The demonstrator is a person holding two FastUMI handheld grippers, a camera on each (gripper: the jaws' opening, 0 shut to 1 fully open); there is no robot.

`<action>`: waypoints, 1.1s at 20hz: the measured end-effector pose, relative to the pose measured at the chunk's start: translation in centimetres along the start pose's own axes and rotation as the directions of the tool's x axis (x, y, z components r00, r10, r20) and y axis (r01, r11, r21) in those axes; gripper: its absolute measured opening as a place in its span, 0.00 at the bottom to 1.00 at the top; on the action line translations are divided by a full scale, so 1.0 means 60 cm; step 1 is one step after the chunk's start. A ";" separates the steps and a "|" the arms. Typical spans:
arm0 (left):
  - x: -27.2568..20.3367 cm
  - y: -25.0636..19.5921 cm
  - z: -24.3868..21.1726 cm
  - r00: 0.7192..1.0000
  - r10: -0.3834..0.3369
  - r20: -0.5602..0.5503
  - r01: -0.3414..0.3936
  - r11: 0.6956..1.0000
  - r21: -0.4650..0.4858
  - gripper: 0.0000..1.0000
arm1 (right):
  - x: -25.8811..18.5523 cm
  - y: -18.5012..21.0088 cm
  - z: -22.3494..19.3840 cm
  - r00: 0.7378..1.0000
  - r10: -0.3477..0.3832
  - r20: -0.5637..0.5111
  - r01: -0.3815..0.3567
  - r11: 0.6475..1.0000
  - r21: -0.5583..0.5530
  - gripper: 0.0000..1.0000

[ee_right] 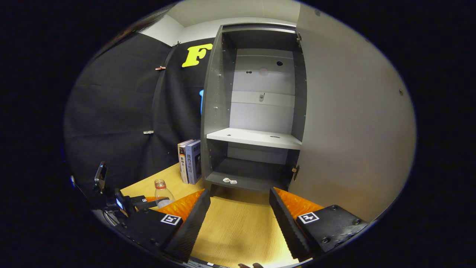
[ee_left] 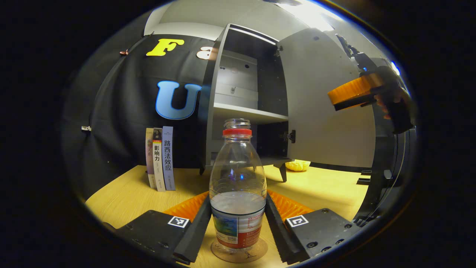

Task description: Open the cabinet door with the right hand, grasp the bottle in the cabinet with the left hand and place it on the coaster, then close the cabinet door with the right hand.

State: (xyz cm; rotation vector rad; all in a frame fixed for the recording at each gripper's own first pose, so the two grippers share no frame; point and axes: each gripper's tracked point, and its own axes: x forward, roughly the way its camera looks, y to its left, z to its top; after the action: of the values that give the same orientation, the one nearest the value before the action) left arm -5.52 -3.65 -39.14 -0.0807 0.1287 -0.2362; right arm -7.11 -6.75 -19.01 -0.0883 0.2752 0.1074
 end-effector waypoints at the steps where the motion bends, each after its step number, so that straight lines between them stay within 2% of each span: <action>1: -0.005 -0.001 0.000 1.000 0.000 0.003 0.000 1.000 -0.006 0.80 | 0.000 -0.001 -0.004 1.000 0.001 -0.010 -0.001 1.000 -0.005 0.98; 6: -0.012 -0.023 -0.003 0.999 -0.031 -0.023 0.030 0.998 -0.047 0.84 | -0.001 0.003 -0.008 1.000 0.017 -0.022 -0.017 1.000 -0.005 0.98; 9: -0.011 -0.025 0.021 0.999 -0.036 -0.009 0.036 0.999 -0.026 0.95 | -0.001 0.011 -0.013 0.999 0.029 -0.031 -0.029 1.000 -0.008 0.98; 13: 0.002 -0.012 0.055 1.000 -0.021 0.003 0.021 1.000 0.008 0.95 | -0.006 0.009 -0.001 0.999 0.025 -0.031 -0.025 1.000 -0.009 0.98; 17: 0.012 0.001 0.132 1.000 -0.024 0.020 0.024 1.000 0.018 0.95 | -0.023 -0.006 0.064 1.000 0.006 0.023 -0.006 1.000 -0.022 0.98; 20: 0.010 -0.012 0.238 0.998 -0.046 0.043 0.045 0.999 0.030 0.95 | -0.064 -0.025 0.134 0.996 -0.015 0.083 0.017 1.000 -0.027 0.98; 22: -0.001 -0.039 0.310 0.995 -0.086 0.053 0.084 0.996 0.037 0.95 | -0.109 -0.042 0.179 0.991 -0.038 0.126 0.043 0.999 -0.033 0.98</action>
State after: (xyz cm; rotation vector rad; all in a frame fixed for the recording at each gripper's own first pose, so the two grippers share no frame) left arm -3.59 -4.72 -20.51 -0.0580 0.0666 -0.3206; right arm -10.20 -8.74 -6.75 -0.1224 0.1458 0.0771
